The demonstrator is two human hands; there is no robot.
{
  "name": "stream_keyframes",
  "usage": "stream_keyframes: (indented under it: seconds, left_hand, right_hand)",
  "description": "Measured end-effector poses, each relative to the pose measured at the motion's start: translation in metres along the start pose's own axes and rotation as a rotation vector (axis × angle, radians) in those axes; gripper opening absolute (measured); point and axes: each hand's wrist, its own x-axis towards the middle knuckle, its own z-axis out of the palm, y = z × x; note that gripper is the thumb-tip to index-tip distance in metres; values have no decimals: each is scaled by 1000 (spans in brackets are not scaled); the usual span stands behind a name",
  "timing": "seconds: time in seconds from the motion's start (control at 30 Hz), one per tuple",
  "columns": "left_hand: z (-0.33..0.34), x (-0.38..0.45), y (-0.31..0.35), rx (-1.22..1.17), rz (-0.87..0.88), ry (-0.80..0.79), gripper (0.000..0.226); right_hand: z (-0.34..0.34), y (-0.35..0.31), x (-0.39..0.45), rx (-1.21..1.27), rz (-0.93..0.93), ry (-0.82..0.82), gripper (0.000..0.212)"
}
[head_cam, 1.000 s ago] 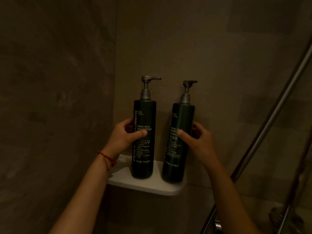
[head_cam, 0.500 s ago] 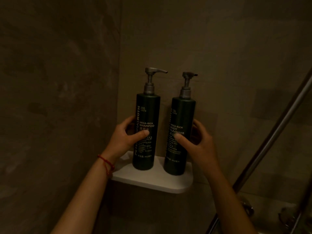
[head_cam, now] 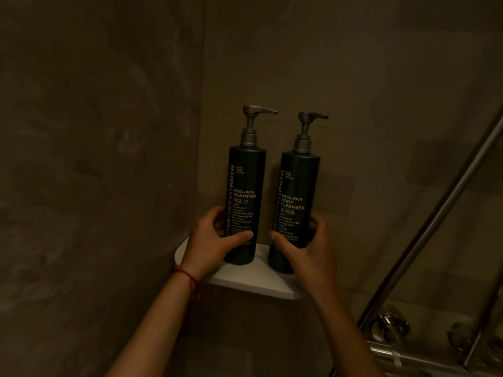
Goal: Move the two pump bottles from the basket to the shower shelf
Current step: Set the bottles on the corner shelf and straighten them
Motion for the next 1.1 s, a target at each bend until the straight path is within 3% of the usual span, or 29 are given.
stream_keyframes:
  seconds: [0.37, 0.67, 1.1]
  left_hand:
    - [-16, 2, -3, -44, -63, -2, 51]
    - [-22, 1, -7, -48, -100, -5, 62]
    - [-25, 4, -8, -144, -172, -53, 68]
  right_hand:
    - [-7, 0, -5, 194, -1, -157, 55]
    - [-11, 9, -6, 205, -28, -161, 52]
    - [2, 6, -13, 199, -42, -40, 55]
